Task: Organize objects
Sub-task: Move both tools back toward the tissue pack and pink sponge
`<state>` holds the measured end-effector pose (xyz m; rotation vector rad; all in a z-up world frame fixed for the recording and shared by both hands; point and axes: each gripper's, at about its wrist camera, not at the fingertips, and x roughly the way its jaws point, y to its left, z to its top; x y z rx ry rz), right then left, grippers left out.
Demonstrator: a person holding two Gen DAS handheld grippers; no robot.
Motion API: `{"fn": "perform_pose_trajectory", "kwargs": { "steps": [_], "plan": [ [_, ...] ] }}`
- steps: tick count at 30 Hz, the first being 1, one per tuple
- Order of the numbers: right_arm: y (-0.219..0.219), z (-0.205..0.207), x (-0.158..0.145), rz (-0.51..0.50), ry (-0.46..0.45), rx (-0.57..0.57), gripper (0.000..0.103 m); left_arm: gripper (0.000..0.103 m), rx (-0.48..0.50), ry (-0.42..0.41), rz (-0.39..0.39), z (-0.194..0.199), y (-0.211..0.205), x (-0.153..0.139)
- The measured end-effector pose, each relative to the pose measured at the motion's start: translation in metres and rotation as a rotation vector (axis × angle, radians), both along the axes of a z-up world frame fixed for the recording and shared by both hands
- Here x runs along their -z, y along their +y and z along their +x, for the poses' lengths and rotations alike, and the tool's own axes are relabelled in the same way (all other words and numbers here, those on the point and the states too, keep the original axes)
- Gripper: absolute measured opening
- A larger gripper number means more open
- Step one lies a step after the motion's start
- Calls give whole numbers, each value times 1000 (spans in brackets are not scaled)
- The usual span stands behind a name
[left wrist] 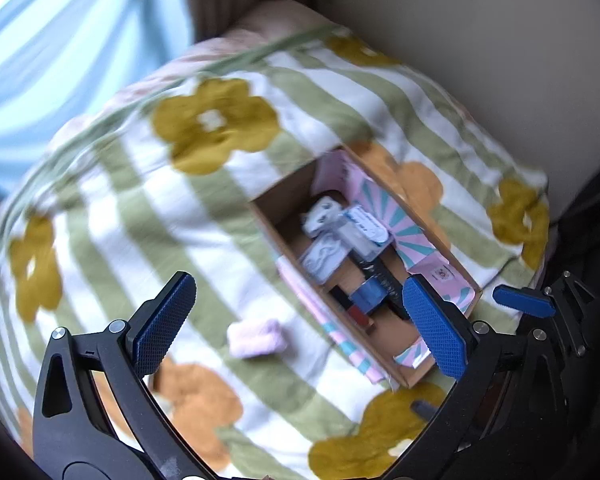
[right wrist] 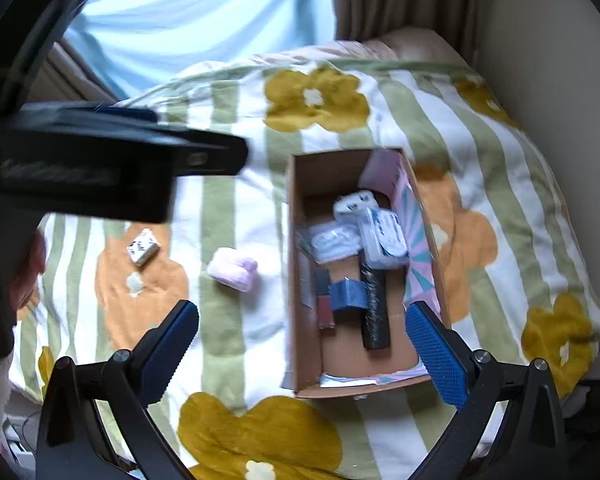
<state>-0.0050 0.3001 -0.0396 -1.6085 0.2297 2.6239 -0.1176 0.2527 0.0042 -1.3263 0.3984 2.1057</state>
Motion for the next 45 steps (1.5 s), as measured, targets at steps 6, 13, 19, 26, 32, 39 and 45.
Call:
{"fn": "perform_pose_trajectory", "kwargs": {
  "steps": [6,13,19,26,32,39,45],
  "plan": [
    [-33,-5,-26,-13,34,-84,103,103,-202,31,37,22,-90,-28],
    [-74,-3,-34,-16,59,-167,103,103,-406,46,59,65,-187,-36],
    [-106,7,-29,-3,51,-209,103,103,-529,98,49,104,-241,-31],
    [-127,13,-35,-3,62,-237,103,103,-589,110,84,132,-277,-28],
    [-138,11,-36,2,59,-233,103,103,-604,113,88,134,-291,-28],
    [-145,-1,-34,-21,55,-177,103,103,-583,100,96,124,-299,-26],
    [-149,-16,-22,-7,55,-112,103,103,-513,97,87,99,-299,-11]
  ]
}}
